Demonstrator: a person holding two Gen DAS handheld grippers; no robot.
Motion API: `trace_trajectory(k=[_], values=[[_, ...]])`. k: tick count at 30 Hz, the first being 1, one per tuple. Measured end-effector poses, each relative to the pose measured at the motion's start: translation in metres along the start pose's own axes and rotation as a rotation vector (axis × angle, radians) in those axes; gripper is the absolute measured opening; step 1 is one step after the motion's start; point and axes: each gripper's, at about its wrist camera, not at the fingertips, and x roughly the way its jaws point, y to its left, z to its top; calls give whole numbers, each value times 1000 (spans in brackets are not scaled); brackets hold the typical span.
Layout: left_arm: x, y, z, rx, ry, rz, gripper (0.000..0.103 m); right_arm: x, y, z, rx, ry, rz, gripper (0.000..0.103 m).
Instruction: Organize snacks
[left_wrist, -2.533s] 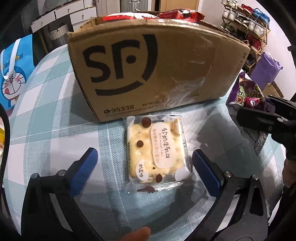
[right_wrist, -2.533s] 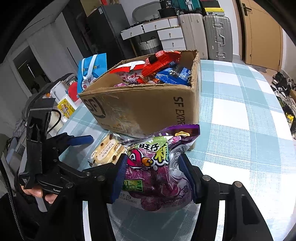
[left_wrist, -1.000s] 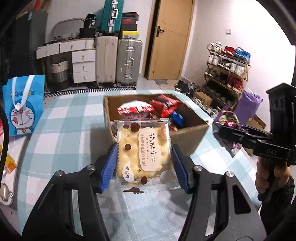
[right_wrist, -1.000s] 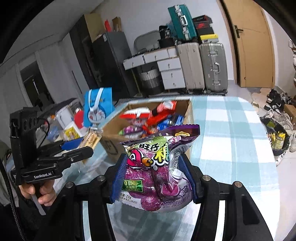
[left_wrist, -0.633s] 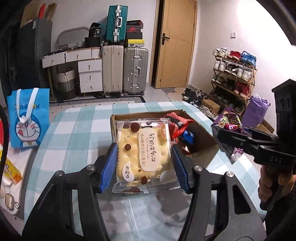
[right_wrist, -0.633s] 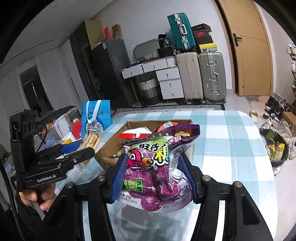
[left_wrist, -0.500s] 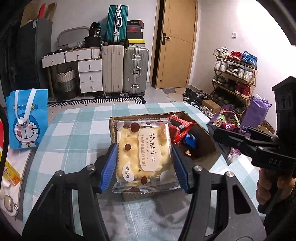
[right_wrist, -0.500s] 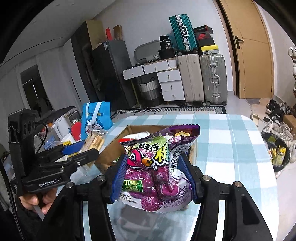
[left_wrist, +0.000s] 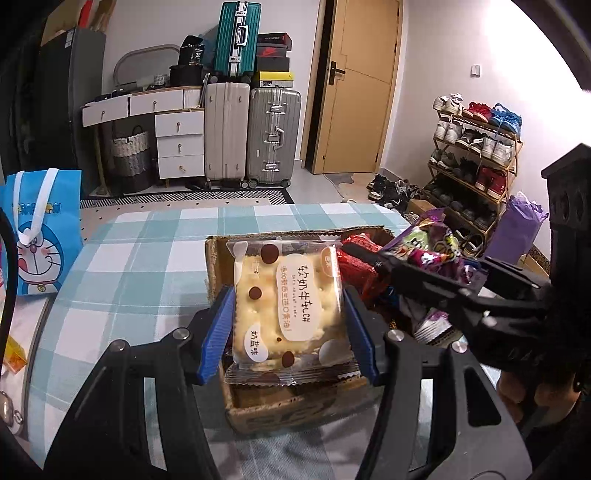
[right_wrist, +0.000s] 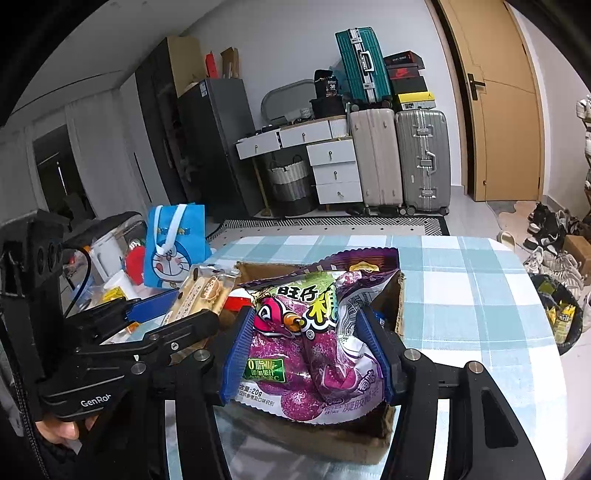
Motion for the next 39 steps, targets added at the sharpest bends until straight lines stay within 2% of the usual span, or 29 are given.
trace_trajectory(k=[8, 19, 23, 24, 25, 29, 33, 36, 38, 39], values=[[29, 2, -6, 28, 30, 4, 55, 25, -1, -6, -18, 27, -34, 57], [47, -10, -10, 69, 42, 10, 55, 32, 6, -9, -45, 43, -44, 57], [47, -9, -7, 58, 34, 10, 56, 29, 7, -10, -65, 47, -29, 61], [45, -8, -5, 53, 23, 11, 56, 27, 8, -11, -68, 47, -27, 65], [42, -7, -5, 49, 13, 8, 57, 23, 9, -12, -69, 39, -23, 68], [29, 1, -5, 34, -10, -3, 79, 9, 6, -12, -69, 5, -13, 83], [15, 11, -8, 21, -18, -6, 84, -8, 0, -13, -44, -28, -16, 99], [2, 16, -16, 17, -22, 5, 90, -20, -4, -15, -32, -38, -10, 102], [-6, 20, -23, 18, -25, 17, 102, -27, -6, -19, -29, -43, -7, 102], [-11, 22, -28, 17, -31, 24, 102, -29, -7, -20, -27, -42, -5, 102]])
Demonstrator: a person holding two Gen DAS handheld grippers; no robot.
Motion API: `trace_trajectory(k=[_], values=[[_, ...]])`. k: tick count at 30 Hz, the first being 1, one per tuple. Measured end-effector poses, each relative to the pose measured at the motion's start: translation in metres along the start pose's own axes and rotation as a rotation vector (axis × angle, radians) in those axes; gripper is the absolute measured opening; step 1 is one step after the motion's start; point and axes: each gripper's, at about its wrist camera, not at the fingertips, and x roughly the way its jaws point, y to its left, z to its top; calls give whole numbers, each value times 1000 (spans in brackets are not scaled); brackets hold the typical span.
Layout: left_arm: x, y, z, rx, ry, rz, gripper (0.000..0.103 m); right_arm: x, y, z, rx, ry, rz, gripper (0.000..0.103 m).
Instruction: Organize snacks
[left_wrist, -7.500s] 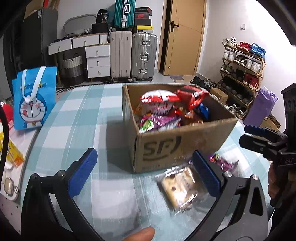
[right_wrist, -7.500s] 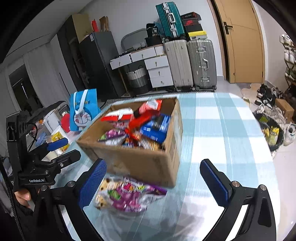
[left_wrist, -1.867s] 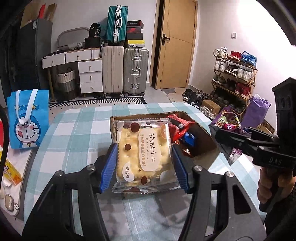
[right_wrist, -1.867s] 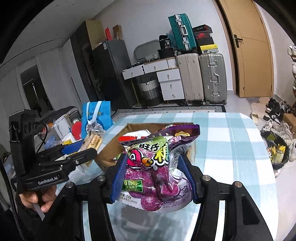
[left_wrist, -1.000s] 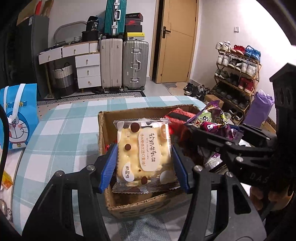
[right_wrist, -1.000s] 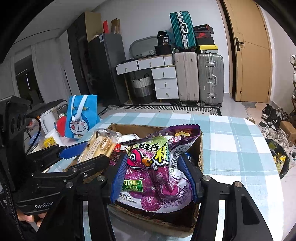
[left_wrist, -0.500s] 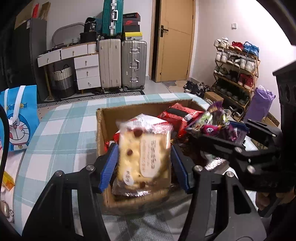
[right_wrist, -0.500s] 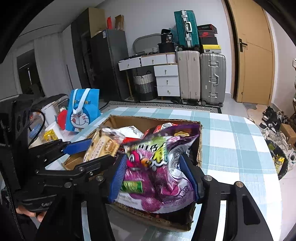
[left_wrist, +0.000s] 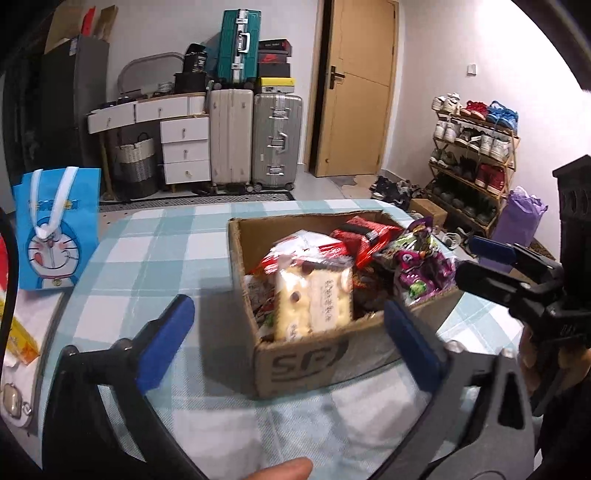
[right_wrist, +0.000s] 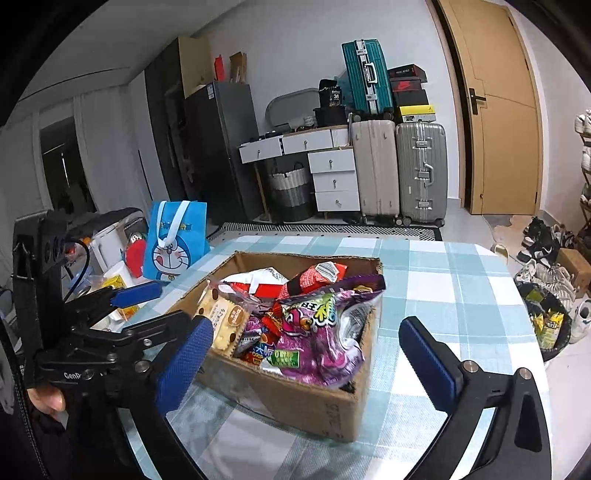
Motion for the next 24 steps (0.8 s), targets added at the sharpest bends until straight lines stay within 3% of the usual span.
trace_trajectory(k=[10, 18, 24], values=[[-34, 14, -35, -9, -21, 49, 102, -28, 1, -30, 6, -28, -10, 103], [-35, 14, -59, -2, -43, 90, 102, -45, 10, -57, -11, -72, 1, 103], [-32, 8, -68, 33, -52, 79, 102, -45, 13, -66, -14, -78, 10, 103]])
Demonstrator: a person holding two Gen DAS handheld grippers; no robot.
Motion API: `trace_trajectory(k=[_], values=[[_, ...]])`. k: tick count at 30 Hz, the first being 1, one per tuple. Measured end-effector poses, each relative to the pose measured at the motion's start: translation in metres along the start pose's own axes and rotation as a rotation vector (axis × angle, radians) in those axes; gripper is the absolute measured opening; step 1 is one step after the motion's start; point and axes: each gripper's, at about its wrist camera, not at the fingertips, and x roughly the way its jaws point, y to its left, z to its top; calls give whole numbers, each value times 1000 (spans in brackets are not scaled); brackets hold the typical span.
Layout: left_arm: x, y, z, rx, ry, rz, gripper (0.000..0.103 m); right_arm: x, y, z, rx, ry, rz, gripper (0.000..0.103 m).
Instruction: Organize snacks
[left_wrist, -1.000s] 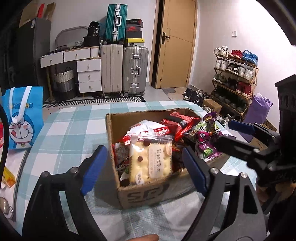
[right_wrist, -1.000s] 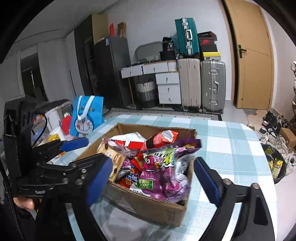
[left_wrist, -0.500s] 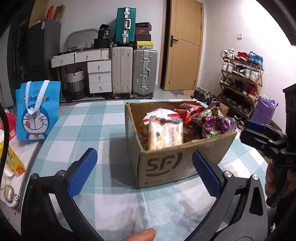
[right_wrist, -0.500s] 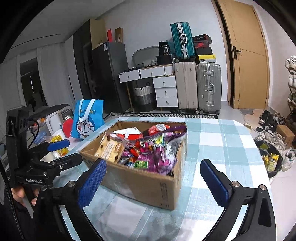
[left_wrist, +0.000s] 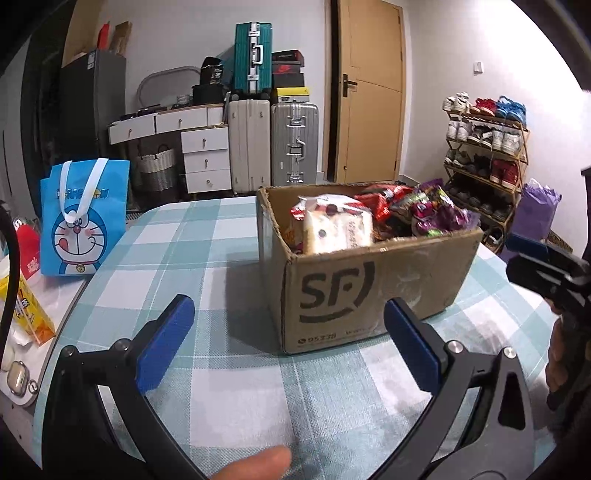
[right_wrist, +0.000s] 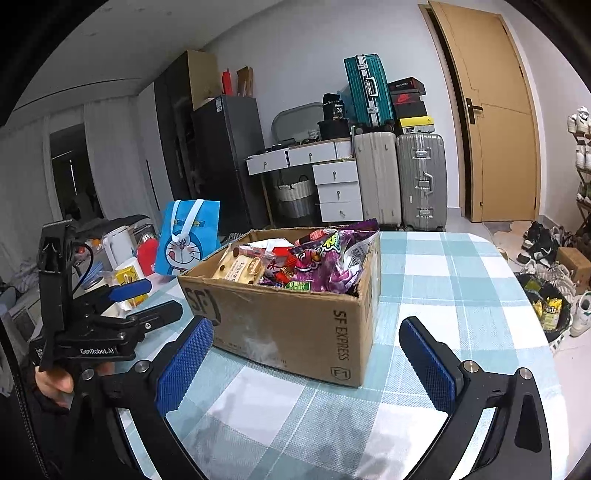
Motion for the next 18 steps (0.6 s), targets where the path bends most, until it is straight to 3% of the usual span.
trace_trajectory(k=[18], values=[[-5, -1, -10, -2, -31, -31, 102, 2, 8, -12, -54, -33, -41, 103]])
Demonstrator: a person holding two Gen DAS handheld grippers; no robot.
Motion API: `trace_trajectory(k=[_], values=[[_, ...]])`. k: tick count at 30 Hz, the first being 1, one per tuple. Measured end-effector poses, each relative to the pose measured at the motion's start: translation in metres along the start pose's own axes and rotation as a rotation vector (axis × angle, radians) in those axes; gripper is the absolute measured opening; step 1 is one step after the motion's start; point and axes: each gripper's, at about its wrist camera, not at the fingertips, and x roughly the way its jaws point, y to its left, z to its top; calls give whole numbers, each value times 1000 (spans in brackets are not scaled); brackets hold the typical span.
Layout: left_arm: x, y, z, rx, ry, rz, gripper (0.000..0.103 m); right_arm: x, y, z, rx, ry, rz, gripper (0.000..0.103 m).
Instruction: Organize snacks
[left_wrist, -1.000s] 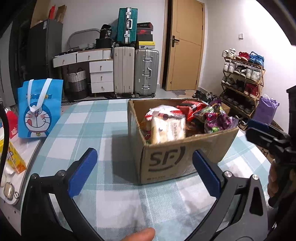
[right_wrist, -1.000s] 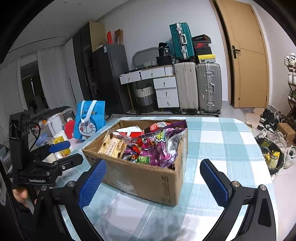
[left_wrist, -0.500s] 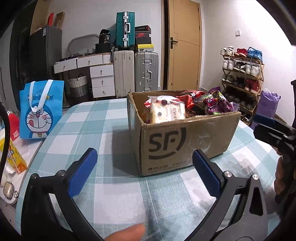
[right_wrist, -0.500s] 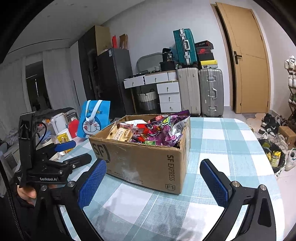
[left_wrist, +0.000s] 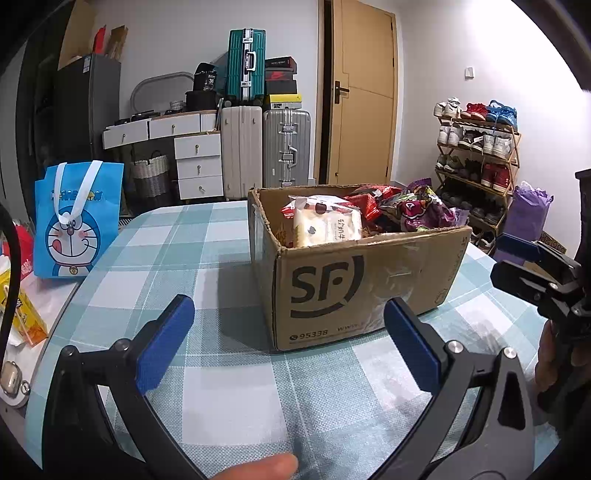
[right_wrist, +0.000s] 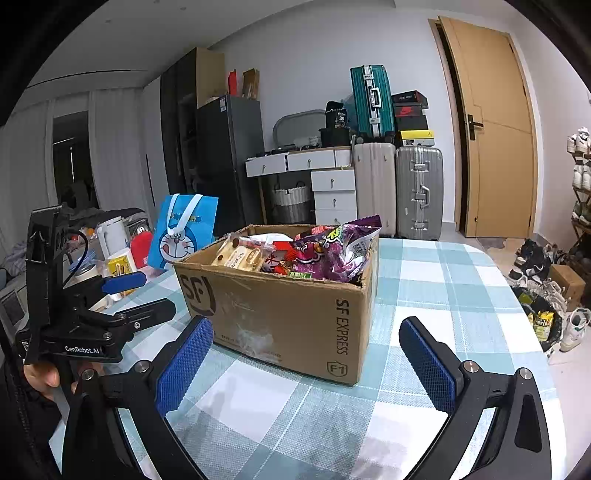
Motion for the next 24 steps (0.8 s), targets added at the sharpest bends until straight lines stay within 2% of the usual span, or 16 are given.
trace_trajectory(k=[24], values=[[3, -1, -1, 2, 7, 1, 102, -2, 5, 0, -12, -18, -11, 103]])
